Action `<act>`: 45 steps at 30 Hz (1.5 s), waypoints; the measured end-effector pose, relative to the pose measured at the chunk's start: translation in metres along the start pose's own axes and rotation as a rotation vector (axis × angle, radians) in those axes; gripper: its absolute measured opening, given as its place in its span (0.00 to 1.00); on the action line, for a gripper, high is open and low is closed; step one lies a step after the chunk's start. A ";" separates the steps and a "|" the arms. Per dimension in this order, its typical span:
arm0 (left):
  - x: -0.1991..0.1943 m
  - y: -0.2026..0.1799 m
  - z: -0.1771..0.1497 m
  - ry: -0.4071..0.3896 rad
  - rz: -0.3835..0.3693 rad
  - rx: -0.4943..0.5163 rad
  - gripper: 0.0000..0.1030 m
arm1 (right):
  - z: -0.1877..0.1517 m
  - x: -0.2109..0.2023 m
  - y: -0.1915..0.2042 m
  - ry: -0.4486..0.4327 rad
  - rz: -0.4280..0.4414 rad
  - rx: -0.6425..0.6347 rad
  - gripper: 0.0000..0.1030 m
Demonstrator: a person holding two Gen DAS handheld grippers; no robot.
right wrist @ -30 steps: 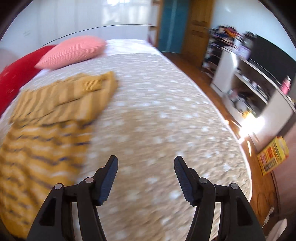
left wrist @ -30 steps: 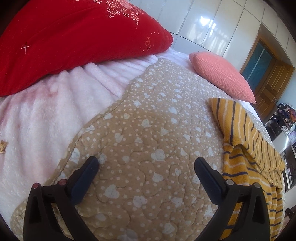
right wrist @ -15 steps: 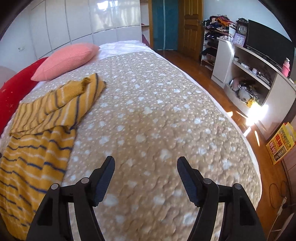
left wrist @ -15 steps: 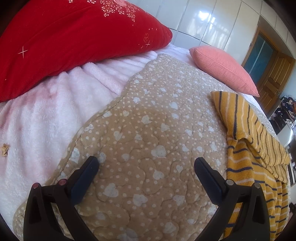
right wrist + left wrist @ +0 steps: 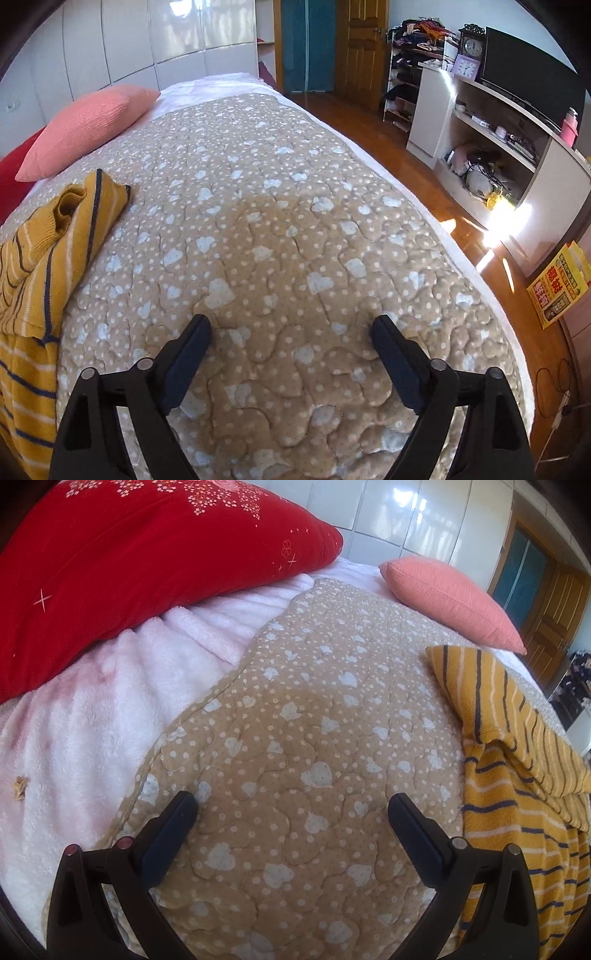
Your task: Fold small clothes
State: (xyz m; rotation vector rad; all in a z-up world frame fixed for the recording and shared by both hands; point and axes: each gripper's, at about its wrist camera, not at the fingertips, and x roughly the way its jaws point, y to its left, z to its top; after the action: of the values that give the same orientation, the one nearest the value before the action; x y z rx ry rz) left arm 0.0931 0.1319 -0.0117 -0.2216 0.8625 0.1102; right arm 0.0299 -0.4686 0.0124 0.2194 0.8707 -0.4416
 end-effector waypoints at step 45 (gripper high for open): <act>-0.148 -0.021 -0.152 0.155 -0.478 0.045 1.00 | -0.211 -0.170 0.092 0.151 0.596 -0.164 0.68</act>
State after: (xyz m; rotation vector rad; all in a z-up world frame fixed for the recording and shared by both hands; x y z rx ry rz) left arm -0.1113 0.0739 0.0082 -0.3913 0.9436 -0.3762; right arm -0.1686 -0.2623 0.0124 0.3493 0.9362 0.2034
